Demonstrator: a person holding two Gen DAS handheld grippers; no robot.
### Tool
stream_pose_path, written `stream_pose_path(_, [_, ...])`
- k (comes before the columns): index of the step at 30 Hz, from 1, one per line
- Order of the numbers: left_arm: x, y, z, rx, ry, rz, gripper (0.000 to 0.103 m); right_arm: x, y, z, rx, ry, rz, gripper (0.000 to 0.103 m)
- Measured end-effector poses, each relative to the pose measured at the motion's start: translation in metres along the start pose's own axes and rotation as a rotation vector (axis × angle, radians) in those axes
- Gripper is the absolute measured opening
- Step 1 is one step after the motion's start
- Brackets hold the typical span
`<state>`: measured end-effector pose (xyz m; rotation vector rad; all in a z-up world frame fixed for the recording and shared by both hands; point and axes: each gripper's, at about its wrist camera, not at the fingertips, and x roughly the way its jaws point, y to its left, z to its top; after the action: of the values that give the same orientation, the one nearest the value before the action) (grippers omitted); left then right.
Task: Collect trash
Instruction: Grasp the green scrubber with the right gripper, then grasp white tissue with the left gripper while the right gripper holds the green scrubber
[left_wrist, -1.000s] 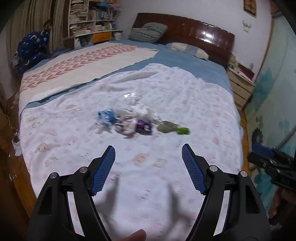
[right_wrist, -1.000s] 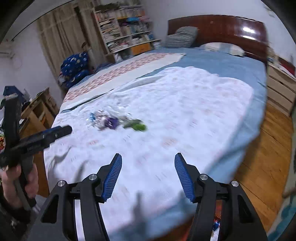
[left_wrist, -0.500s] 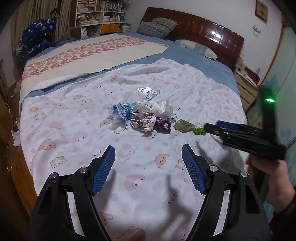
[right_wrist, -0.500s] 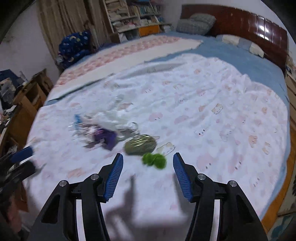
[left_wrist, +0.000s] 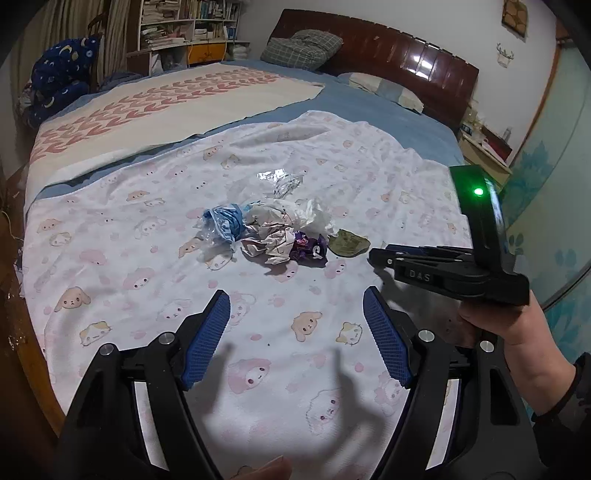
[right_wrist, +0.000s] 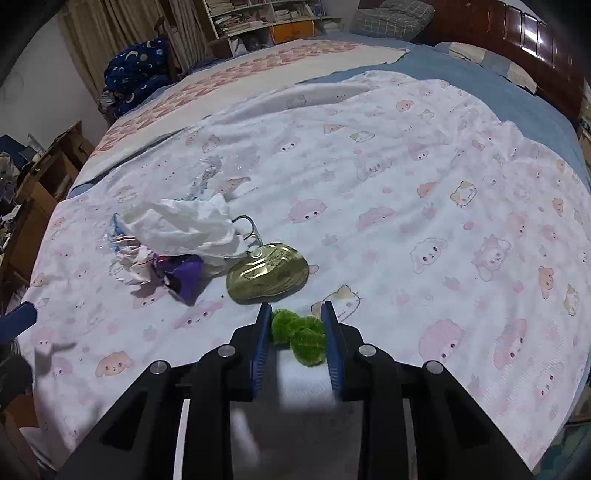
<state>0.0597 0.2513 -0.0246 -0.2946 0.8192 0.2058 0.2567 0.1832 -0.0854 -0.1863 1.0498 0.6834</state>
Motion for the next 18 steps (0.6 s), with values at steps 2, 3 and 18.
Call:
stream_pose_path(2, [0.001, -0.001, 0.001, -0.003, 0.0, -0.005, 0.075, -0.012, -0.001, -0.003, 0.006, -0.015, 0.012, 0.028])
stream_pose_path(3, [0.001, -0.002, 0.001, -0.003, 0.0, -0.006, 0.075, -0.019, -0.001, -0.004, 0.006, -0.022, 0.013, 0.028])
stream_pose_path(18, [0.066, 0.012, 0.042, 0.017, 0.052, 0.015, 0.075, -0.129, -0.037, -0.115, 0.071, -0.115, 0.067, 0.028])
